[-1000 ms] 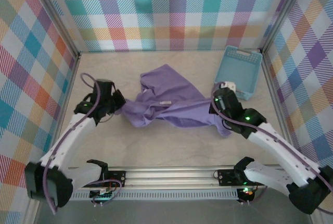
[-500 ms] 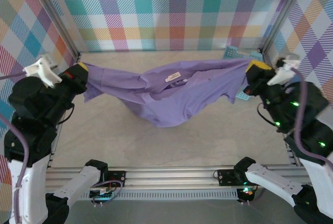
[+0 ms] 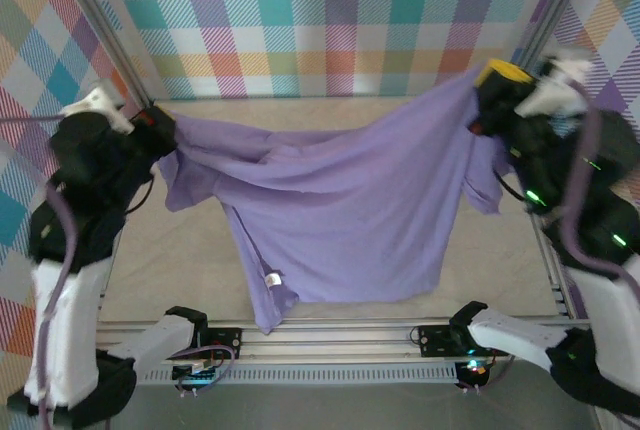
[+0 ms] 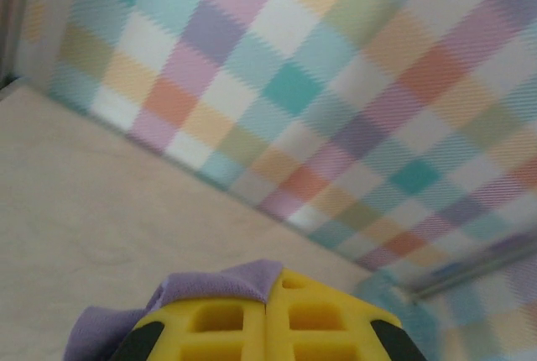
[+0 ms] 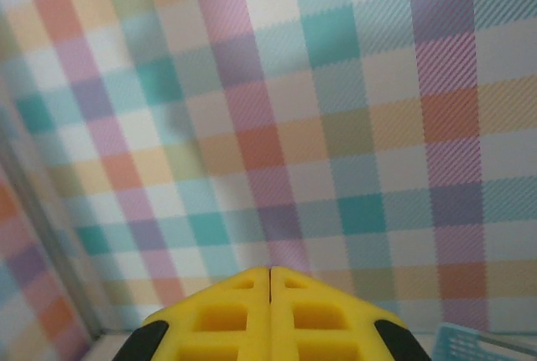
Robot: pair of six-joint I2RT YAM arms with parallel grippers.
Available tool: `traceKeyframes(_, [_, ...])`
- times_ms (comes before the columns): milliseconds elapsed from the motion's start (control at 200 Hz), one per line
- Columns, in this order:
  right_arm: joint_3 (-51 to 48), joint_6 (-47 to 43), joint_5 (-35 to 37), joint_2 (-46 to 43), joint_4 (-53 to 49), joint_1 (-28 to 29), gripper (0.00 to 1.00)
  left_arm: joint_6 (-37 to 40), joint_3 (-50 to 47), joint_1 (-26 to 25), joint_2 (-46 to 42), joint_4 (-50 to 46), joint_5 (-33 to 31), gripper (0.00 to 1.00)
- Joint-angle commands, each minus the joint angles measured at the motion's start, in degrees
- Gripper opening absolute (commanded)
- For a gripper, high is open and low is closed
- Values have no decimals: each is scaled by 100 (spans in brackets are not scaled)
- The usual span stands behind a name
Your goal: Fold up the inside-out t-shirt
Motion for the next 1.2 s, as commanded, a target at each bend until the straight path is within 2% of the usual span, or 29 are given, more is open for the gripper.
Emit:
traceKeyframes(0, [-89,-197,232,980,262,-342,0,20,-395,159,826,50,-834,0])
traceKeyframes(70, [-150,108,-187,1536,274,-701,0,-97,-582,366,1357,171,-931,0])
traceKeyframes(165, [-265,9,-495,2394,601,-857,0,-236,-729,653,2171,390,-864,0])
traceKeyframes(295, [188,312,-888,3830,581,-1077,0,-127,-504,856,3541,831,-562,0])
traceKeyframes(345, [483,407,-950,4407,592,-1178,0,-80,-149,917,4149,838,-371,6])
traceKeyframes(400, [1014,476,-955,5119,489,-1302,0,-1,354,974,4899,834,-161,21])
traceKeyframes(455, [1951,501,-979,5945,76,-1446,23,28,1079,1038,5667,519,-17,35])
traceKeyframes(490, [2698,526,-970,6504,-390,-1524,44,42,1697,1075,6123,213,88,41])
traceKeyframes(530, [3743,546,-891,7116,-1003,-1589,61,109,2315,1108,6531,-142,140,50])
traceKeyframes(600, [5302,487,-744,7868,-1995,-1619,73,216,3178,1130,6904,-689,30,63])
traceKeyframes(655, [5627,427,-775,7952,-2374,-1619,77,329,3305,1130,6797,-807,-54,71])
traceKeyframes(720, [4976,470,-929,7462,-2420,-1604,79,368,2927,1104,6343,-677,-65,77])
traceKeyframes(895, [553,736,-1673,4780,-780,-1368,83,321,472,651,4559,272,138,79])
traceKeyframes(1025, [-1391,1244,-2163,3463,-648,-1130,83,130,-1391,-72,3304,953,-44,82])
traceKeyframes(1195, [-3584,1506,-2413,2210,-575,-318,83,-49,-3271,-1041,2163,1274,-402,82])
